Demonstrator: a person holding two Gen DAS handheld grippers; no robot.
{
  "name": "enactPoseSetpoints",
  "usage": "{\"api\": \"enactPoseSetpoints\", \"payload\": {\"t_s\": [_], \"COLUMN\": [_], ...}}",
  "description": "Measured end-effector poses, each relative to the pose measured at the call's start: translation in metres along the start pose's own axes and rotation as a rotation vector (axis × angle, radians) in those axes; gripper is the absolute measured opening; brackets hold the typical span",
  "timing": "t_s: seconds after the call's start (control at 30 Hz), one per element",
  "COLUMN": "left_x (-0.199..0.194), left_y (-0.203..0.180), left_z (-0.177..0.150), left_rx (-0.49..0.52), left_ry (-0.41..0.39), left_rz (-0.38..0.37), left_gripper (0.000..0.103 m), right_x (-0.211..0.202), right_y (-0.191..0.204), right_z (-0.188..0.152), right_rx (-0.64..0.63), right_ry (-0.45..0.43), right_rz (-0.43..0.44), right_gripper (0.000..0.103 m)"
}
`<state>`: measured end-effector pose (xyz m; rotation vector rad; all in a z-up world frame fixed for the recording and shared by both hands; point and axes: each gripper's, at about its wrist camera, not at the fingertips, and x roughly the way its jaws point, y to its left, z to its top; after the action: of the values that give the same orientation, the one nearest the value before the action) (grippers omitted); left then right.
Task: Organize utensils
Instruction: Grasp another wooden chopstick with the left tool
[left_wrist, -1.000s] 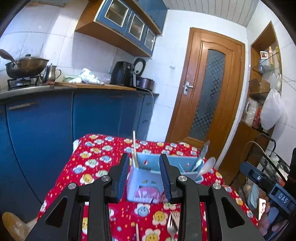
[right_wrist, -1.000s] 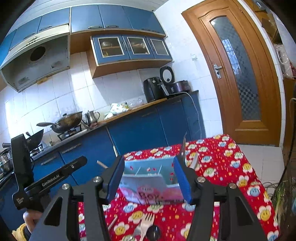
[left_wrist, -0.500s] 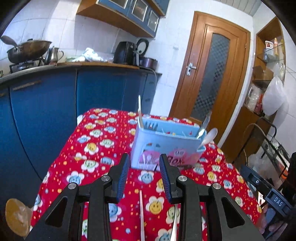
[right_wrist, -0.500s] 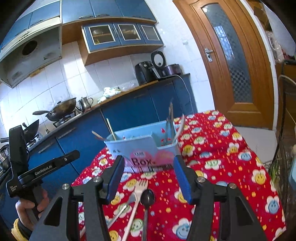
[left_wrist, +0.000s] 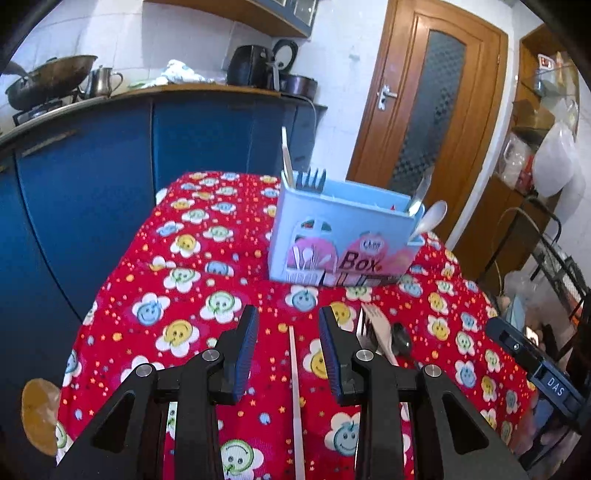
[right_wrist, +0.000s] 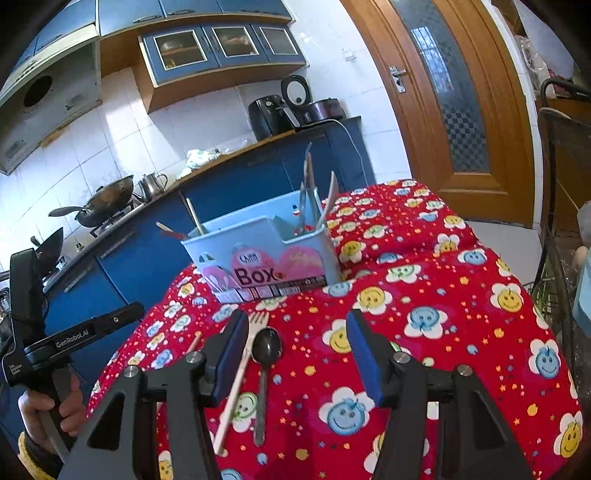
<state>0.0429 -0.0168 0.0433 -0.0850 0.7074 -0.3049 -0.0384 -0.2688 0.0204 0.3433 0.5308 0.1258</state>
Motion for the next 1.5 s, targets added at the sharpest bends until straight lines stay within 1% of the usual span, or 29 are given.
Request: {"api": "enactPoseSetpoints", "payload": {"t_s": [0.4,0.57,0.83,0.97,1.03,1.13,1.2,1.3,1.33,1.43,1.5], "left_x": [0.025,0.039,0.05,0.055,0.057,0.058,0.06,0.062,0.062,0.062,0.06], "left_y": [-0.003,-0.004,-0.006,-0.007,-0.008,-0.011,-0.013,-0.017,-0.016,-0.012,-0.006], "left_z": [-0.014,-0.018,-0.021,-0.022,-0.023,-0.022,-0.022,-0.021,-0.02,-0.019,-0.02], "left_rx": [0.025,0.041,0.075,0.093,0.102,0.13,0.152,0.177,0.175,0.142,0.106], "left_ry": [0.129,0.201,0.317,0.385,0.411,0.427,0.439,0.445,0.446,0.44,0.424], "left_rz": [0.007,0.016,-0.007,-0.006,-0.003,0.008,0.014,0.023,0.02,0.002,-0.02], "left_gripper": [0.034,0.034,0.034,0.025,0.023,0.019,0.018,0.011,0.008,0.005,0.005], "right_x": [0.002,0.005,0.005,0.005,0.005,0.006,0.006,0.006,0.006,0.005,0.005], "right_y": [-0.014,-0.018,-0.024,-0.026,-0.026,-0.026,-0.026,-0.026,-0.026,-0.025,-0.023], "right_z": [-0.008,-0.01,-0.011,-0.012,-0.012,-0.013,-0.013,-0.013,-0.013,-0.013,-0.012], "right_rx": [0.028,0.038,0.05,0.055,0.057,0.059,0.058,0.057,0.057,0.054,0.047], "right_ry": [0.034,0.048,0.059,0.064,0.066,0.069,0.069,0.069,0.069,0.07,0.076], "right_rz": [-0.018,-0.021,-0.024,-0.024,-0.023,-0.022,-0.023,-0.024,-0.024,-0.024,-0.025], "right_gripper": [0.058,0.058,0.058,0.058,0.058,0.058,0.058,0.058,0.058,0.058,0.058]}}
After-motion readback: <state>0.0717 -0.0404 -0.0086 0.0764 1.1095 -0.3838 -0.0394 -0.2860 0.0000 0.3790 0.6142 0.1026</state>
